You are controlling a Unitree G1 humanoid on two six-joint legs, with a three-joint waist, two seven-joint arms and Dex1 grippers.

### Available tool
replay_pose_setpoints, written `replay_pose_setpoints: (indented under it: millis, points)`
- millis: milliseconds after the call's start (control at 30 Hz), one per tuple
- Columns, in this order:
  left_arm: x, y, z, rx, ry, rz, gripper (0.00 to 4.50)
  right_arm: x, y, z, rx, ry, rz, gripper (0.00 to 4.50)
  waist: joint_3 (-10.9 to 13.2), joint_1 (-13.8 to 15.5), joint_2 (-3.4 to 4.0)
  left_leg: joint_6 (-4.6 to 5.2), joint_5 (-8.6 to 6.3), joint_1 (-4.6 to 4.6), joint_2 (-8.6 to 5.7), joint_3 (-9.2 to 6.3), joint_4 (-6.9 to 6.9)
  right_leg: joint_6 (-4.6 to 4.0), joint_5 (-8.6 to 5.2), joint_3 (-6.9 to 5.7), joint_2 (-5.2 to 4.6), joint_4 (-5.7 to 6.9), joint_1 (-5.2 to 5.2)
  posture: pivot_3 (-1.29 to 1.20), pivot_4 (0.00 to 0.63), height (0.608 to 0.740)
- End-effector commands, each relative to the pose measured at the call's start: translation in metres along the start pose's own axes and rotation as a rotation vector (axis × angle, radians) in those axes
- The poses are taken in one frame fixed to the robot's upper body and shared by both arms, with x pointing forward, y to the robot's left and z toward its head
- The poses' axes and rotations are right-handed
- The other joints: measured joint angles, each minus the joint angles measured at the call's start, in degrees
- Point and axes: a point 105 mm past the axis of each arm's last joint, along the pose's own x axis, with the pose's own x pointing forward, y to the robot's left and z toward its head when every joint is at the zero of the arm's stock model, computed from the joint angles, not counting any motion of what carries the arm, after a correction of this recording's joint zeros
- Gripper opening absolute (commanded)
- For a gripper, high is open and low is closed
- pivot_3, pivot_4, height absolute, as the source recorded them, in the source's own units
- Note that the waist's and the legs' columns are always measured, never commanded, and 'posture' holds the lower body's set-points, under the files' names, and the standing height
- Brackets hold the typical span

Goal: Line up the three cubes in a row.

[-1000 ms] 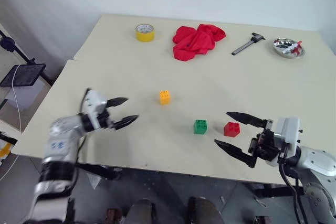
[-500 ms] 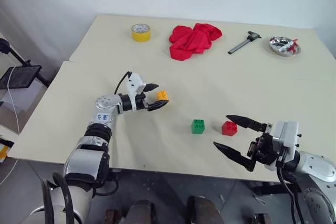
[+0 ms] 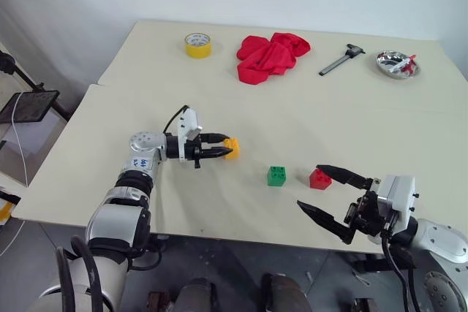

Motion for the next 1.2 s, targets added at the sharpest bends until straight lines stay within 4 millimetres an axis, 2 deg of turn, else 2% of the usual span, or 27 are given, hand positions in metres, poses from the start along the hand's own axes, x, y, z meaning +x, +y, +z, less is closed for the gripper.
replay_pose_setpoints:
  millis: [33,233,433,600,633,733,800,833,967,1100,1200]
  points:
    - [-0.003,-0.019,0.007,0.106,0.015,-0.17,1.46,-0.006,0.001,0.01,-0.038,-0.021,-0.025,4.5,0.0,-0.04,0.0,0.0,0.0,-0.01,0.0,0.01,0.0,0.0,0.0,0.0,0.0,0.0,0.0,0.0,0.15,0.74]
    - [0.003,-0.026,-0.005,0.1,0.033,-0.172,1.46,-0.011,0.007,0.002,-0.004,-0.003,-0.041,4.5,0.0,-0.04,0.0,0.0,0.0,0.0,0.02,-0.02,0.0,0.0,0.0,0.02,-0.01,0.0,0.0,0.0,0.15,0.74]
    - [0.011,-0.033,-0.006,0.081,0.026,-0.24,1.46,-0.018,0.008,-0.005,0.022,0.026,-0.039,4.5,0.0,0.03,0.0,0.05,-0.01,0.0,0.0,-0.03,0.02,0.0,0.0,0.03,-0.03,-0.01,0.03,0.0,0.15,0.74]
    - [0.007,-0.026,-0.005,0.073,0.04,-0.193,1.46,-0.018,0.004,-0.007,0.022,0.03,-0.027,4.5,0.0,0.0,0.0,0.06,-0.01,0.02,0.01,-0.08,0.02,0.0,0.0,0.04,-0.03,0.0,0.03,0.0,0.15,0.74]
    - [0.006,-0.024,-0.002,0.069,0.031,-0.181,2.2,-0.019,0.003,-0.007,0.023,0.03,-0.025,4.5,0.0,-0.01,0.0,0.06,-0.01,0.02,0.01,-0.1,0.03,0.0,0.0,0.05,-0.02,0.0,0.03,0.0,0.15,0.74]
    - [-0.008,-0.022,0.005,0.088,0.018,-0.163,3.11,-0.025,-0.001,-0.007,0.015,0.05,-0.012,4.5,0.0,-0.04,0.0,0.06,-0.01,0.02,0.01,-0.15,0.02,0.0,0.0,0.06,-0.02,0.0,0.02,0.0,0.15,0.74]
    - [-0.03,-0.02,0.01,0.087,0.022,-0.127,3.69,-0.037,-0.012,-0.007,-0.022,0.093,-0.009,4.5,0.0,-0.19,0.0,0.06,-0.01,0.01,0.02,-0.23,0.02,0.0,0.0,0.06,-0.02,0.0,0.01,0.0,0.15,0.74]
    - [-0.039,-0.021,0.012,0.081,0.025,-0.113,3.69,-0.042,-0.016,-0.006,-0.036,0.108,-0.01,4.5,0.0,-0.3,0.01,0.06,-0.01,0.02,0.02,-0.35,0.0,0.0,0.0,0.07,-0.03,-0.01,0.01,0.0,0.15,0.74]
    - [-0.104,-0.024,0.015,0.041,0.109,0.037,3.69,-0.074,-0.05,-0.007,-0.083,0.222,0.016,4.5,0.03,-1.51,0.01,0.07,-0.01,0.06,0.07,-0.41,-0.02,0.0,0.0,0.12,-0.03,0.01,0.0,0.0,0.15,0.74]
    - [-0.122,-0.033,0.01,0.024,0.169,0.092,3.69,-0.083,-0.06,-0.014,-0.078,0.236,0.097,4.5,0.06,-0.81,0.07,0.07,-0.02,0.12,0.31,-0.53,-0.02,-0.01,0.0,0.08,-0.07,-0.01,0.1,0.0,0.15,0.74]
    - [-0.132,-0.045,0.002,0.016,0.204,0.114,3.69,-0.08,-0.065,-0.016,-0.092,0.236,0.178,4.5,0.07,-0.35,0.09,0.09,-0.02,0.1,0.28,-0.52,0.02,-0.01,0.0,0.1,-0.14,-0.04,0.12,0.0,0.15,0.74]
